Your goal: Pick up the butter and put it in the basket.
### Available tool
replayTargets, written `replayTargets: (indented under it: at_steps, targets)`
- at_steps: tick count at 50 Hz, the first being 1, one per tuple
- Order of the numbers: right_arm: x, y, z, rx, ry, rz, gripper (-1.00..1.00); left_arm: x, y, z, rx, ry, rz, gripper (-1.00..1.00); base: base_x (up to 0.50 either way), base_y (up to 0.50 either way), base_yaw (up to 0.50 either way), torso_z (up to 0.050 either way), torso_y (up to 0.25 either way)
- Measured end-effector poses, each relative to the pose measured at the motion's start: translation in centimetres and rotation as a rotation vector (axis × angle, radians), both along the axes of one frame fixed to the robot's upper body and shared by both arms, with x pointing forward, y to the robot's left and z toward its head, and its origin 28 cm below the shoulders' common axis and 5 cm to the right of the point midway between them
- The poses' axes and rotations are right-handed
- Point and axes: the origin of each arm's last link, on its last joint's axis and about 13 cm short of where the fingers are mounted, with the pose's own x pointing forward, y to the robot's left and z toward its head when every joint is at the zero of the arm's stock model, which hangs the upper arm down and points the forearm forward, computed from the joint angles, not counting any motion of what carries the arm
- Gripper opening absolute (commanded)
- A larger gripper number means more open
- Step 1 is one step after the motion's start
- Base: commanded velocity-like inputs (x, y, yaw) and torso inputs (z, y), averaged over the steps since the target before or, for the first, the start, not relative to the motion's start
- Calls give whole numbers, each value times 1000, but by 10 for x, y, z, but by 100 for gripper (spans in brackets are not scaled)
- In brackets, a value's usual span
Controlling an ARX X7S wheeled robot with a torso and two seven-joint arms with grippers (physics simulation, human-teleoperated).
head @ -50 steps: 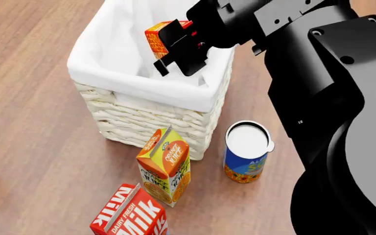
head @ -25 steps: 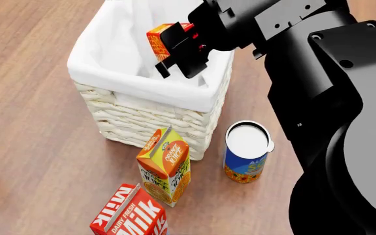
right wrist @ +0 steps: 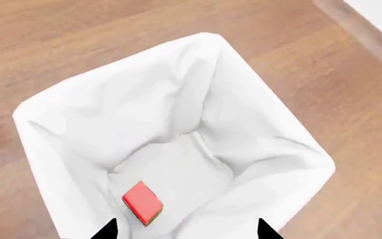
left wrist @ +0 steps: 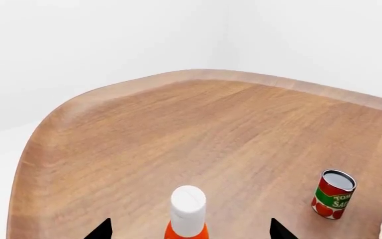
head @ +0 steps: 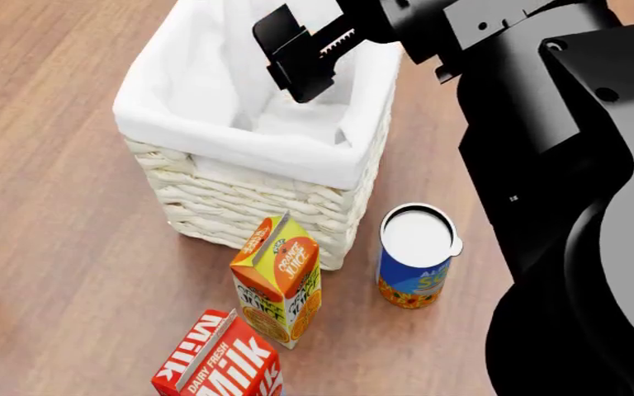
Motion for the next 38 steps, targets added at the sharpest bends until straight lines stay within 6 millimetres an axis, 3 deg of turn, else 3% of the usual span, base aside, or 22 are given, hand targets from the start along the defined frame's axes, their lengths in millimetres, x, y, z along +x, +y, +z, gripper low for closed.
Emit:
replayTargets:
  at_steps: [14, 27, 38]
  targets:
    - [4, -1, 17, 24, -234, -45, 100, 1, 1, -1, 4, -2, 0, 100, 0, 0, 0, 0, 0]
    - [7, -2, 37, 38, -546, -94, 100, 2, 3, 0, 6, -10, -3, 100, 0, 0, 0, 0, 1]
    - [9, -11, 43, 20, -807, -204, 100, 1, 3, 0, 14, -18, -9, 100, 0, 0, 0, 0, 0]
